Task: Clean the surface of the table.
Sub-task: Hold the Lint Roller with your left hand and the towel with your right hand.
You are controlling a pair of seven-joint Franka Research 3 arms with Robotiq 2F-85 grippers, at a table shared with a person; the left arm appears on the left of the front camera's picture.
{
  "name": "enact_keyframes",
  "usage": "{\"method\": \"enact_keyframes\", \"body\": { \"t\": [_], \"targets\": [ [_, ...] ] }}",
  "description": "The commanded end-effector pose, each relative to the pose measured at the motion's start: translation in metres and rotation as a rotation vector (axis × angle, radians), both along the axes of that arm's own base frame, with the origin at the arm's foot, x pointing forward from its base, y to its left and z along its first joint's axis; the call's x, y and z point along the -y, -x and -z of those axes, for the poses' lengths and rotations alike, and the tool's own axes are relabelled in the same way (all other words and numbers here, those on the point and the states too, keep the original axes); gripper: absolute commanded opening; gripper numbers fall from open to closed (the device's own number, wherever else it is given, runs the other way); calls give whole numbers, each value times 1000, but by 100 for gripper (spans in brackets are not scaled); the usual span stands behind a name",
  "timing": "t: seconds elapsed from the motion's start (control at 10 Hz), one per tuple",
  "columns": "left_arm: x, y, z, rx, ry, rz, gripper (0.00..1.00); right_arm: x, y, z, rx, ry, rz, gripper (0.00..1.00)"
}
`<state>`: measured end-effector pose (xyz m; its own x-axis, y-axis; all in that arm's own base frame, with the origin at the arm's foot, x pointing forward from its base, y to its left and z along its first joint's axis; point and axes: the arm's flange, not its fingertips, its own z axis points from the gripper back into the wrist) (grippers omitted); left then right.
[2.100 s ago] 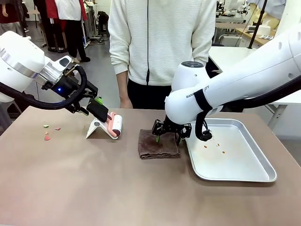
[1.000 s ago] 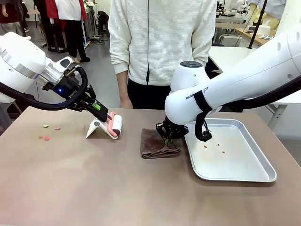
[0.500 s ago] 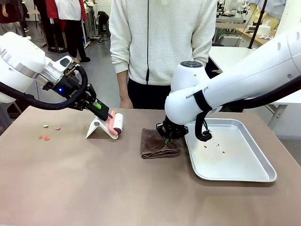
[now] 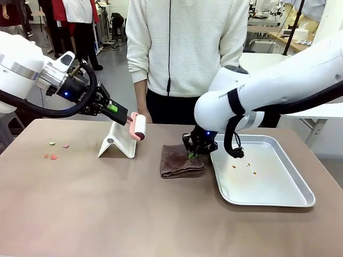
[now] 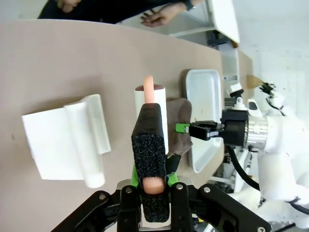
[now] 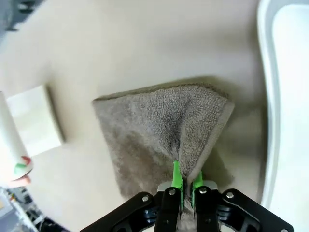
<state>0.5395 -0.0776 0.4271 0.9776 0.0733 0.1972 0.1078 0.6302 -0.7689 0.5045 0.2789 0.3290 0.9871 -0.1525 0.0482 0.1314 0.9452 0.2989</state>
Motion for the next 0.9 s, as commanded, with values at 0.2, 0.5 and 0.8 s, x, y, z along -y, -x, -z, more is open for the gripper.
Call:
{"method": "enact_keyframes", "body": {
  "t": [0.2,0.5,0.8],
  "targets": [
    [-49,41,-42,13,273,-2,0,75,45,-37,33,-512,-85,0],
    [-105,81,-68,-72,439,41,17,121,78,-51,69,-862,-213,0],
    [-175,140,-74,-3,468,-40,17,180,125,-69,151,-1042,-318,0]
  ]
}}
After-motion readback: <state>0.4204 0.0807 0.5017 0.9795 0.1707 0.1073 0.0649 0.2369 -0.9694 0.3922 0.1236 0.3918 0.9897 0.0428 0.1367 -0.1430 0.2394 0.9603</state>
